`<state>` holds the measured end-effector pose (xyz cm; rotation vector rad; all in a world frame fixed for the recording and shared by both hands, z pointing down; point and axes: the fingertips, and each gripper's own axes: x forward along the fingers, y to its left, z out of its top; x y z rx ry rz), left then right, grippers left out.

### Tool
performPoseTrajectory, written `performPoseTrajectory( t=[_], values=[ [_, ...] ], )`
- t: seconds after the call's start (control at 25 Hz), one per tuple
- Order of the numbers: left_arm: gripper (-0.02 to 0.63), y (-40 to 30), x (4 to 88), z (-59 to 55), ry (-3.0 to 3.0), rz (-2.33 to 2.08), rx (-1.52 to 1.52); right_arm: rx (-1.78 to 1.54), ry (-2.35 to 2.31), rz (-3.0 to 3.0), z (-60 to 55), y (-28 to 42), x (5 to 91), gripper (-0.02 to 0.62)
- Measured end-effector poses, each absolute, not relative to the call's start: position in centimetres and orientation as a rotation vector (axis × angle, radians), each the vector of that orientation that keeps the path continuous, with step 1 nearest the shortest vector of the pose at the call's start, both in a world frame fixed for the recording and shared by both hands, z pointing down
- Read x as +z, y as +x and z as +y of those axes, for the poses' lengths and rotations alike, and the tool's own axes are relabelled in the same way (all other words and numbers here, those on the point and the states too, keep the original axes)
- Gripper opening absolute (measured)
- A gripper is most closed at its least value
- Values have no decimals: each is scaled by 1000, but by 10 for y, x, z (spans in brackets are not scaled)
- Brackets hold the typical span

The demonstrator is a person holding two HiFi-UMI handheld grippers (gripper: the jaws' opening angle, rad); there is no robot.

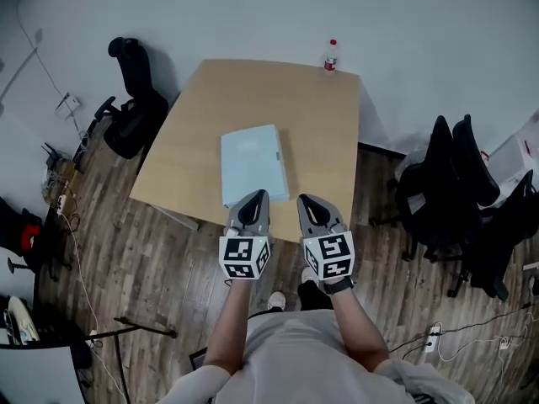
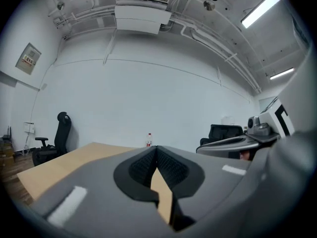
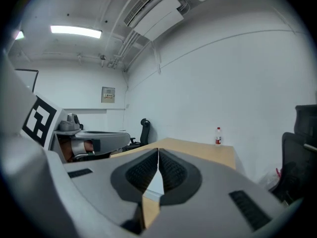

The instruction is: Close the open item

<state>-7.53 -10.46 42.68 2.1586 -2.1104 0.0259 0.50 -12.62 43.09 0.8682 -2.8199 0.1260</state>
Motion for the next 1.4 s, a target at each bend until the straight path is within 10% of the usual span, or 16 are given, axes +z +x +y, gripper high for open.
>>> performPoseTrajectory(
  t=[1.4],
  values=[
    [9, -221, 536, -321, 2164, -1865, 503, 352, 670, -2636, -304, -142, 545, 15]
  ],
)
